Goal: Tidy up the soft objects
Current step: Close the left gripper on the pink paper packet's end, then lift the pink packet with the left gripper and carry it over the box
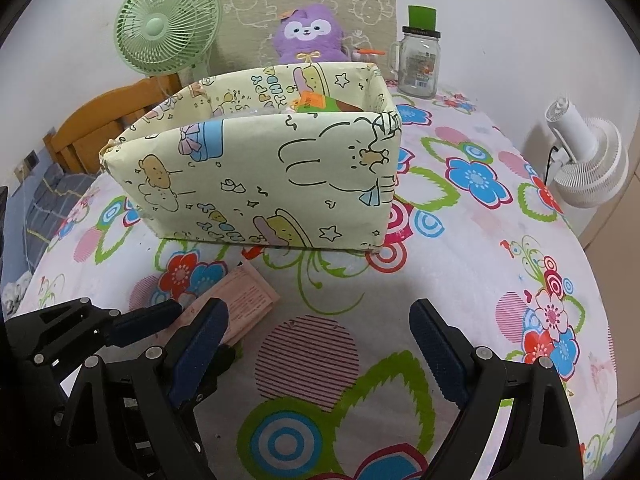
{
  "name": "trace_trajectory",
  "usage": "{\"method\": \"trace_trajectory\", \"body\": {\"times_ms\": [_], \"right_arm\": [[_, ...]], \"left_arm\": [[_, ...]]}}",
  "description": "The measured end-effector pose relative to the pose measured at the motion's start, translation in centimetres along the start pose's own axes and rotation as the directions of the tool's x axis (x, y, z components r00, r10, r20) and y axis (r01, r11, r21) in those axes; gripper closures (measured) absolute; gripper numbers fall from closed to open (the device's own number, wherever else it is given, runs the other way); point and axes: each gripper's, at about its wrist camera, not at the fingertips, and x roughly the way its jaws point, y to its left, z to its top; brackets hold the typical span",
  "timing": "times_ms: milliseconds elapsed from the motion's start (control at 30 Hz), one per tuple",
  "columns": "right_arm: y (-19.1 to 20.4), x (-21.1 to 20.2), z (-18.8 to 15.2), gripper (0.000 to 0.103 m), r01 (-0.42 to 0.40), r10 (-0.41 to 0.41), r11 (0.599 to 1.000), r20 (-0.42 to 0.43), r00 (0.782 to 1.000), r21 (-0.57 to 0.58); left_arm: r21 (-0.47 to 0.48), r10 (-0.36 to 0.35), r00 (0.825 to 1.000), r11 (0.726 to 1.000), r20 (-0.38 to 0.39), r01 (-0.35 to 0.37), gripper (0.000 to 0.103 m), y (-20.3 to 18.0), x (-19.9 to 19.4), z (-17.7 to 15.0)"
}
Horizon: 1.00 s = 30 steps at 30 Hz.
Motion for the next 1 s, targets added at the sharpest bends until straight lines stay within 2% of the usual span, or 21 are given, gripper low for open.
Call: {"method": "trace_trajectory", "body": {"times_ms": [167,300,333,400,433,467,1000], "right_arm": [[-0.1,0.2,0.1,0.009,0.006,-0.006,1.0,-0.004,1.0,0.002],[-0.4,0.4,0.3,0.009,0.016,-0.016,1.0,-0.006,1.0,0.005],[-0.4,0.5,0.3,0.009,0.018,-0.018,1.0,-0.008,1.0,0.007],[-0.5,0.6,0.4,0.009,0.022,-0.022,1.0,-0.012,1.0,0.012],[-0.7,0.7,0.4,0.009,0.019,-0.019,1.0,-0.012,1.0,0.019],[-0.8,0.7,0.4,0.009,0.02,-0.019,1.0,-0.013,1.0,0.023],[-0.6,-1.6,0.2,0.009,0.012,-0.013,1.0,0.039,0.999,0.029]], "left_arm": [[0.006,-0.001,1.0,1.0,-0.002,0.001,0.041,-0.2,0.4,0.4],[0.013,-0.001,1.0,1.0,0.0,0.001,0.041,-0.2,1.0,1.0],[0.013,0.0,1.0,1.0,0.001,0.0,0.041,-0.2,1.1,1.2],[0.014,-0.001,1.0,1.0,0.002,0.001,0.051,-0.2,1.3,1.4],[0.017,-0.004,1.0,1.0,0.005,0.004,0.061,-0.2,1.2,1.4],[0.019,-0.008,1.0,1.0,0.006,0.008,0.062,-0.2,1.1,1.5],[-0.028,0.007,0.999,1.0,0.047,-0.006,0.063,-0.7,-1.6,1.2]]}}
